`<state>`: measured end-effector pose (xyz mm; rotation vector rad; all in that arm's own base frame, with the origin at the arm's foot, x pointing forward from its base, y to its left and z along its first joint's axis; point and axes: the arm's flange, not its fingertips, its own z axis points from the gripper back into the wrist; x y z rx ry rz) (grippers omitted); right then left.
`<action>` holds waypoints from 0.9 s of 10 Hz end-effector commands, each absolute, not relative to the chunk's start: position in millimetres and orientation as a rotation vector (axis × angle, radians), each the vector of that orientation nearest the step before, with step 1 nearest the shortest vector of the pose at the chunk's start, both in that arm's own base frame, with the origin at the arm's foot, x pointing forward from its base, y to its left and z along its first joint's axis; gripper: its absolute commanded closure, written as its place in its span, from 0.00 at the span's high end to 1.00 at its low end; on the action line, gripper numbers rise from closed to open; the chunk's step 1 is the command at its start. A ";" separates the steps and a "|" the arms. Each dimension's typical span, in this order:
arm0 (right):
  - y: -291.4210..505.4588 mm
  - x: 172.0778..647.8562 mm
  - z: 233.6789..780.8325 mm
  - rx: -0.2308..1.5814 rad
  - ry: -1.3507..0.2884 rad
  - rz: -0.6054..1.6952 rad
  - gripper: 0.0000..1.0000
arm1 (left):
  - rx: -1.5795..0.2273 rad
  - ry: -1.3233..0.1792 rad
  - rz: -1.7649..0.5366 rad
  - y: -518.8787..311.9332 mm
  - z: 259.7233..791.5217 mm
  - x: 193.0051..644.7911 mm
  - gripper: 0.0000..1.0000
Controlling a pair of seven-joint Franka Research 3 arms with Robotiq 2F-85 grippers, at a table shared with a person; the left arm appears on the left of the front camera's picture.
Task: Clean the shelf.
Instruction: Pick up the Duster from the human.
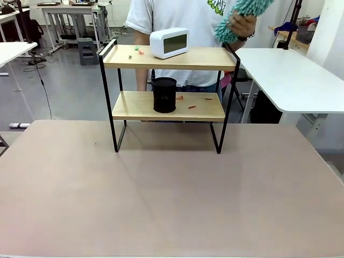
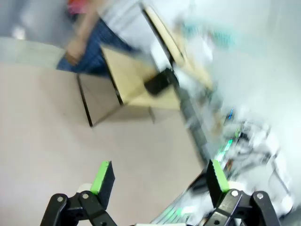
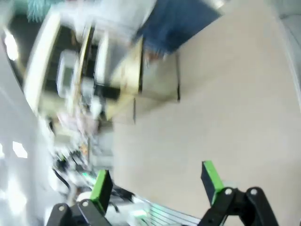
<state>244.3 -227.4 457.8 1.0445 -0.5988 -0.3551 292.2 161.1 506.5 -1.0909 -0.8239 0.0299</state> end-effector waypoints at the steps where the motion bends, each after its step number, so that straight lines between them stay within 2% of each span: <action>1: -204.8 261.2 401.2 1.051 -0.624 -0.478 1.00 | -1.233 -0.891 0.343 146.8 448.3 315.8 1.00; 2: -227.4 244.3 457.8 1.045 -0.599 -0.355 1.00 | -1.091 -0.824 0.030 161.1 506.5 292.2 1.00; 9: -227.4 244.3 457.8 1.045 -0.599 -0.355 1.00 | -1.091 -0.824 0.030 161.1 506.5 292.2 1.00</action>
